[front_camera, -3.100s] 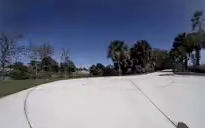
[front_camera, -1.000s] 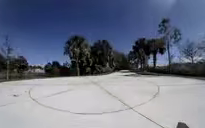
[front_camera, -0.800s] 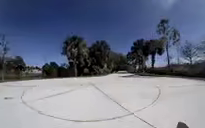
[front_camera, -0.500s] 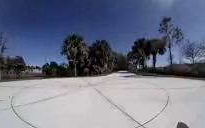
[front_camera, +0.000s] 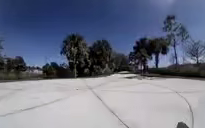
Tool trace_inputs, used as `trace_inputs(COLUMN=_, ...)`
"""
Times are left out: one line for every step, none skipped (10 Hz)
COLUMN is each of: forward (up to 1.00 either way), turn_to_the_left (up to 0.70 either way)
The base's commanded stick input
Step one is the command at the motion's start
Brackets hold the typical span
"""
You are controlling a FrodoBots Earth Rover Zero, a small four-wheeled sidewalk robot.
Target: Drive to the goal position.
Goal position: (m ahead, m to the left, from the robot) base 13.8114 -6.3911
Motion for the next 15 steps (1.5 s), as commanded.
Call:
trace_inputs(forward=1.0, turn_to_the_left=0.0)
trace_inputs(forward=1.0, turn_to_the_left=-0.2)
trace_inputs(forward=1.0, turn_to_the_left=-0.4)
trace_inputs(forward=1.0, turn_to_the_left=-0.4)
trace_inputs(forward=1.0, turn_to_the_left=-0.4)
trace_inputs(forward=1.0, turn_to_the_left=-0.4)
trace_inputs(forward=1.0, turn_to_the_left=-0.4)
trace_inputs(forward=1.0, turn_to_the_left=-0.4)
trace_inputs(forward=1.0, turn_to_the_left=-0.4)
trace_inputs(forward=1.0, turn_to_the_left=-0.4)
trace_inputs(forward=1.0, turn_to_the_left=-0.4)
trace_inputs(forward=1.0, turn_to_the_left=-0.4)
trace_inputs(forward=1.0, turn_to_the_left=-0.4)
trace_inputs(forward=1.0, turn_to_the_left=-0.32)
trace_inputs(forward=1.0, turn_to_the_left=-0.01)
